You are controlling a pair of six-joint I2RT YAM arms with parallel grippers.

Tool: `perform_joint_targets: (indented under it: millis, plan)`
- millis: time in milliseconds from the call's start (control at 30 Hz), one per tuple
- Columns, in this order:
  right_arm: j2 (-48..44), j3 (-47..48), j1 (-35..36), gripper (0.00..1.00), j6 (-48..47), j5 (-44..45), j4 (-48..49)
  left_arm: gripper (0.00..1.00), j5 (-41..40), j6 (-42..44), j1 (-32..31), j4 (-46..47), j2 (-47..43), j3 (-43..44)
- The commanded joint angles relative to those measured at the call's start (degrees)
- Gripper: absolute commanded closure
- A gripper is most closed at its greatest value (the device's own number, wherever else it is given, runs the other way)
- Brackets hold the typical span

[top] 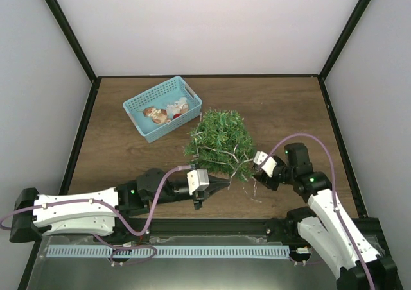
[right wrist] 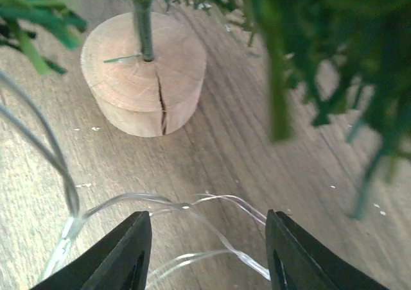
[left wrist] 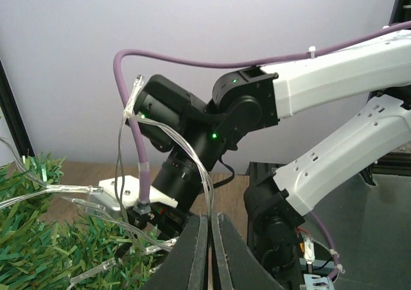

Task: Decorate the small christmas tree
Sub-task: Wrap the decoration item around the Christmas tree.

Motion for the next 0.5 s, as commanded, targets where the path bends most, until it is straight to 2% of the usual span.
perform_joint_targets:
  millis: [0,133,200,300,400,467]
  plan:
    - [0.67,-2.56,-1.09,0.47,-1.94,-8.44,6.27,0.96,1.00,1.44,-0.19,1.39,0.34,-0.12]
    - [1.49,-3.45,-1.13,0.42,-4.05,-10.69,8.64,0.96,1.12,1.85,-0.20,1.50,0.52,0.30]
    - [0.98,-5.32,-1.13,0.44,-3.55,-8.62,14.08,0.96,1.10,1.84,-0.20,1.90,0.49,0.08]
    - [1.99,-6.58,-1.12,0.51,-3.45,-9.56,16.62,0.96,1.21,1.78,-0.18,2.40,0.54,-0.10]
    - [3.49,-5.86,-1.12,0.62,-4.48,-8.07,14.39,0.96,1.08,1.77,-0.20,2.20,0.49,-0.15]
    - [3.03,-4.73,-1.13,0.81,-5.11,-5.90,12.35,0.96,0.92,1.84,-0.17,2.16,0.38,-0.36]
